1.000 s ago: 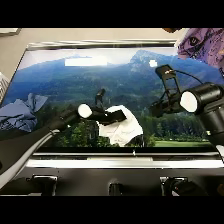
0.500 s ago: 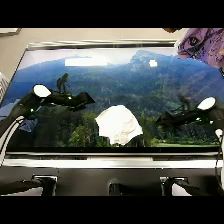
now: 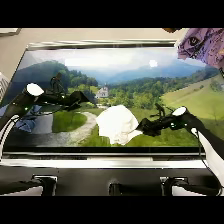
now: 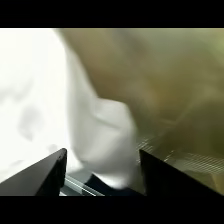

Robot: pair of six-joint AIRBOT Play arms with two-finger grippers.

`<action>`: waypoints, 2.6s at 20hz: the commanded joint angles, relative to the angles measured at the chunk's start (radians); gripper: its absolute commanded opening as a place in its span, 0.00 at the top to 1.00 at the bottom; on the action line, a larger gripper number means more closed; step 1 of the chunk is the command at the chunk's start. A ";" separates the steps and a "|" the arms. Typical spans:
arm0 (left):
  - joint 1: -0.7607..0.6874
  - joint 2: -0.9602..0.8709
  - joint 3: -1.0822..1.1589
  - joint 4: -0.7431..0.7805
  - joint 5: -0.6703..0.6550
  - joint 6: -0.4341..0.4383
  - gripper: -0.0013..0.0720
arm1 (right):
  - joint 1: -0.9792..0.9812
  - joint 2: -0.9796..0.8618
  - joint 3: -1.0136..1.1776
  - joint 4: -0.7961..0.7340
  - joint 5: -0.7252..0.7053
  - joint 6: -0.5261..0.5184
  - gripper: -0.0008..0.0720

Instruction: Fold the clothes and pants, and hang the long-sleeved shirts on hangers.

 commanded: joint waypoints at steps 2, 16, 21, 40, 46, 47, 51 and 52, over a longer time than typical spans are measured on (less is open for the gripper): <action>0.004 -0.013 -0.001 0.023 -0.025 -0.002 0.01 | 0.051 -0.031 -0.004 0.031 -0.079 -0.066 0.78; -0.069 -0.310 -0.002 -0.173 -0.030 0.238 0.02 | 0.050 0.124 -0.004 0.011 -0.040 -0.068 0.94; -0.101 -0.317 -0.002 -0.171 -0.043 0.261 0.33 | 0.050 0.133 -0.004 0.011 -0.037 -0.053 0.94; 0.155 0.080 0.905 0.327 -0.215 0.116 0.96 | 0.050 0.318 1.034 -0.313 0.132 0.183 0.94; 0.163 0.461 0.813 0.397 -0.167 0.076 0.96 | 0.050 0.515 1.237 -0.335 0.169 0.271 0.94; 0.163 0.504 0.804 0.400 -0.167 0.071 0.96 | 0.050 0.547 1.237 -0.335 0.186 0.291 0.94; 0.163 0.586 0.802 0.476 -0.142 -0.003 0.96 | 0.050 0.600 1.237 -0.336 0.190 0.362 0.94; 0.163 0.579 0.801 0.481 -0.136 -0.012 0.96 | 0.050 0.585 1.235 -0.336 0.172 0.377 0.94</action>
